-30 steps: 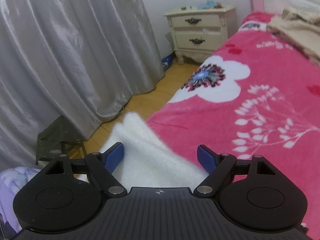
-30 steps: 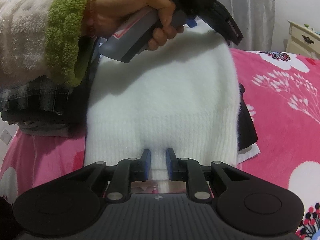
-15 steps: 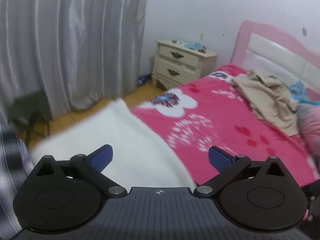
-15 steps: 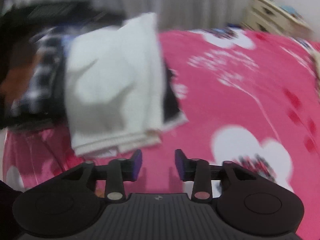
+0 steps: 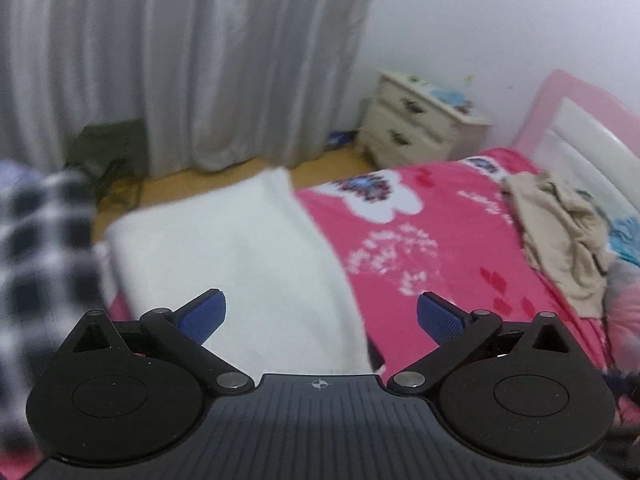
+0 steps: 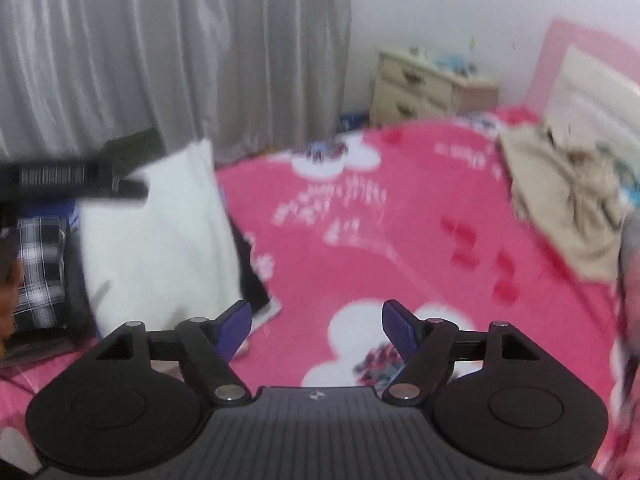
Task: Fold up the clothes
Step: 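Withdraw both open grippers up from the stacked sweater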
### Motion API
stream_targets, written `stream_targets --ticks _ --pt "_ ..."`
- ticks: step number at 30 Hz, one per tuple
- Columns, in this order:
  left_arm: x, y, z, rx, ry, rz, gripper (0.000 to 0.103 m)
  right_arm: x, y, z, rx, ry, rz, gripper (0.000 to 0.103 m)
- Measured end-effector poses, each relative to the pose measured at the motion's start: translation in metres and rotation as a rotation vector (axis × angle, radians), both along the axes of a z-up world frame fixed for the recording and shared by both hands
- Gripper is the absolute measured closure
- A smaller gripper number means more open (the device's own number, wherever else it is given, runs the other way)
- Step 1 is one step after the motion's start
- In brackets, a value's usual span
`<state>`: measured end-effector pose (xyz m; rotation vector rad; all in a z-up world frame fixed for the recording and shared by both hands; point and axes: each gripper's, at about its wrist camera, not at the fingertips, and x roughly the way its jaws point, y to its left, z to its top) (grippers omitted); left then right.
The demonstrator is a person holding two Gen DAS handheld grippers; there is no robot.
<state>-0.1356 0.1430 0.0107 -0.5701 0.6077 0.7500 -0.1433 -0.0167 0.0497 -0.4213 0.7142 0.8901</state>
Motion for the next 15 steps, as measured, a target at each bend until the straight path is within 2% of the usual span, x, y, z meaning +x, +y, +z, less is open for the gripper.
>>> stream_targets --ticks 2,3,5,7,10,15 --pt "-0.002 -0.007 -0.001 -0.052 0.01 0.095 0.0 0.004 0.001 0.013 0.015 -0.02 0.067 0.019" --pt "0.0 -0.011 -0.004 -0.083 0.017 0.123 0.0 0.005 0.003 0.018 0.014 -0.036 0.109 0.013" --pt "0.007 -0.02 -0.01 -0.113 0.038 0.159 0.0 0.002 0.008 0.024 -0.013 -0.09 0.187 0.007" --pt "0.01 -0.026 -0.019 -0.113 0.056 0.178 0.0 -0.003 0.012 0.021 -0.049 -0.142 0.225 0.005" --pt "0.005 -0.029 -0.035 -0.131 0.069 0.221 0.0 -0.004 0.012 0.01 -0.046 -0.13 0.184 0.005" --pt "0.009 -0.021 -0.065 -0.245 0.157 0.221 0.0 -0.007 0.011 -0.001 -0.033 -0.108 0.103 0.004"
